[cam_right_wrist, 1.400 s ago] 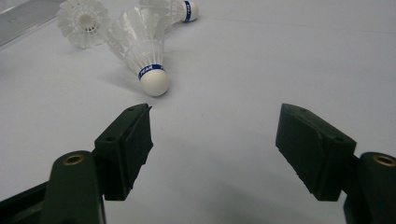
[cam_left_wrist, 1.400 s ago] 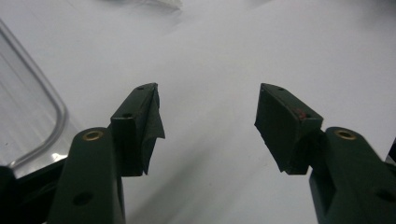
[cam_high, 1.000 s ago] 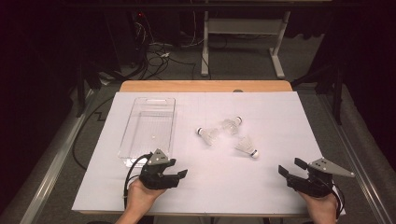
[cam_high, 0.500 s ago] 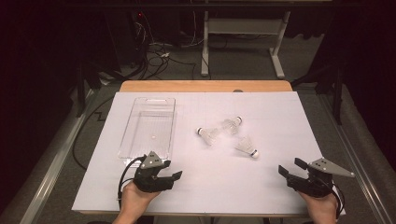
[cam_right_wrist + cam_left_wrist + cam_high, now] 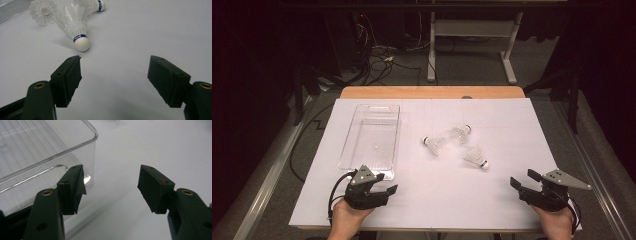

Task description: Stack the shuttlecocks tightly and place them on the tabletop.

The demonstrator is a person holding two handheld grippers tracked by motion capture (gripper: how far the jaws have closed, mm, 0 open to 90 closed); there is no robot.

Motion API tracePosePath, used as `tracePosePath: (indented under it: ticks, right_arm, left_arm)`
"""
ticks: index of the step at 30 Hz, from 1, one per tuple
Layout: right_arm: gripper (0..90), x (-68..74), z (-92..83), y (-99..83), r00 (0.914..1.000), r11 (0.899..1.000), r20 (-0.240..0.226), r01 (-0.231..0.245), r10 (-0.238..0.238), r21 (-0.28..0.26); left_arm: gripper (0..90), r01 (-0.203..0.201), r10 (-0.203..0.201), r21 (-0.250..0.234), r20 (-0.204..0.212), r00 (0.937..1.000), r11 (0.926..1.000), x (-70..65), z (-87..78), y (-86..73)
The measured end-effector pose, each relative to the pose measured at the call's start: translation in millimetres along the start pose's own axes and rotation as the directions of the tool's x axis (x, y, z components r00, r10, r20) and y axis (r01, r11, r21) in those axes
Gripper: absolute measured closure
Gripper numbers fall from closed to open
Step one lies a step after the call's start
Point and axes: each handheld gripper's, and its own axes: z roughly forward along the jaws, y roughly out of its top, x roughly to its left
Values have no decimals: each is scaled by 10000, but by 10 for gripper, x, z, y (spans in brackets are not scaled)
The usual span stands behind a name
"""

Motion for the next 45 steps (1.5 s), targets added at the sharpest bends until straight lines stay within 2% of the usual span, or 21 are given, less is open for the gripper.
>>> tracePosePath:
  ticks: [7, 23, 35, 45]
  right_arm:
    - [273, -3, 0, 0, 10000, 10000, 20, 10, -10, -8]
    - [272, -1, -2, -2, 10000, 10000, 65, -24, 23, 25]
    - [272, -8, -2, -2, 10000, 10000, 87, -31, 31, 5]
    - [274, -13, -2, 3, 10000, 10000, 74, -2, 2, -47]
  left_arm:
    - [381, 95, -97, -83, -270, 9996, 9999, 87, -99, -47]
    - [359, 611, -648, -478, -798, 9947, 9970, 262, -272, -195]
    - [348, 847, -948, -801, -1316, 9868, 9932, 367, -357, -292]
    - [351, 1045, -1204, -1088, -1523, 9810, 9886, 420, -434, -370]
